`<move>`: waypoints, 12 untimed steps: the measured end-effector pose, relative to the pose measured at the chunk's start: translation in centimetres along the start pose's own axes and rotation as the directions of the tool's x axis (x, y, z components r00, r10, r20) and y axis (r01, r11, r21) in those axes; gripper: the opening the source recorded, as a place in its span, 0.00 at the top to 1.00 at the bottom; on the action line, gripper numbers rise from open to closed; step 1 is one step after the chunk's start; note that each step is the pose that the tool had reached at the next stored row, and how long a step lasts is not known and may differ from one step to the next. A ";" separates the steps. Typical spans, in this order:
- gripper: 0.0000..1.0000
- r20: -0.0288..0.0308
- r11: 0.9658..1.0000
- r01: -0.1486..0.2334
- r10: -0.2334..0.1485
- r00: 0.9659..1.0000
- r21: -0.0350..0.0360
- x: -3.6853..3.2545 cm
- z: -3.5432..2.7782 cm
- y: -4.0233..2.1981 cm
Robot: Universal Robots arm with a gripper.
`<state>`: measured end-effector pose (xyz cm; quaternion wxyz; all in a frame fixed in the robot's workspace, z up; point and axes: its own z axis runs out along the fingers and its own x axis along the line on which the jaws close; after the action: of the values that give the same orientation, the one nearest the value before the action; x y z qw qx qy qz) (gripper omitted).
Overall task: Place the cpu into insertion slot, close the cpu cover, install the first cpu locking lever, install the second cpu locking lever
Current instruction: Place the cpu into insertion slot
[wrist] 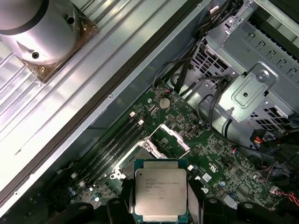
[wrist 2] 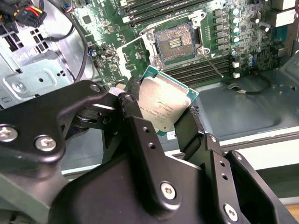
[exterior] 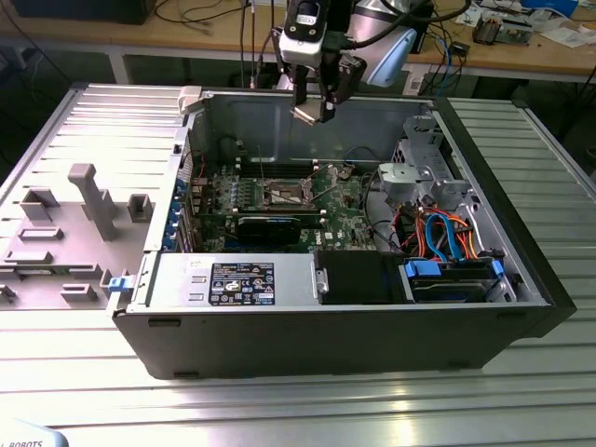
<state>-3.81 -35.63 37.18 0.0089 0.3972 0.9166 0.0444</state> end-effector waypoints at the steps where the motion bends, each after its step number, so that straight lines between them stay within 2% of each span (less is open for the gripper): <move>1: 0.46 0.000 1.000 -0.004 0.004 1.000 0.000 0.06 0.00 -0.06; 2: 0.46 0.001 1.000 -0.007 0.007 1.000 0.000 0.08 0.02 -0.08; 3: 0.46 0.003 0.999 -0.039 0.039 0.999 -0.001 0.10 0.17 -0.12; 5: 0.46 0.005 0.998 -0.063 0.063 0.998 -0.002 0.10 0.30 -0.14; 6: 0.46 0.008 0.996 -0.093 0.093 0.996 -0.002 0.12 0.47 -0.18; 12: 0.46 0.009 0.995 -0.102 0.102 0.995 -0.002 0.21 0.50 -0.28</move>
<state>-4.13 -35.63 36.66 0.0110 0.4436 0.8951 0.0440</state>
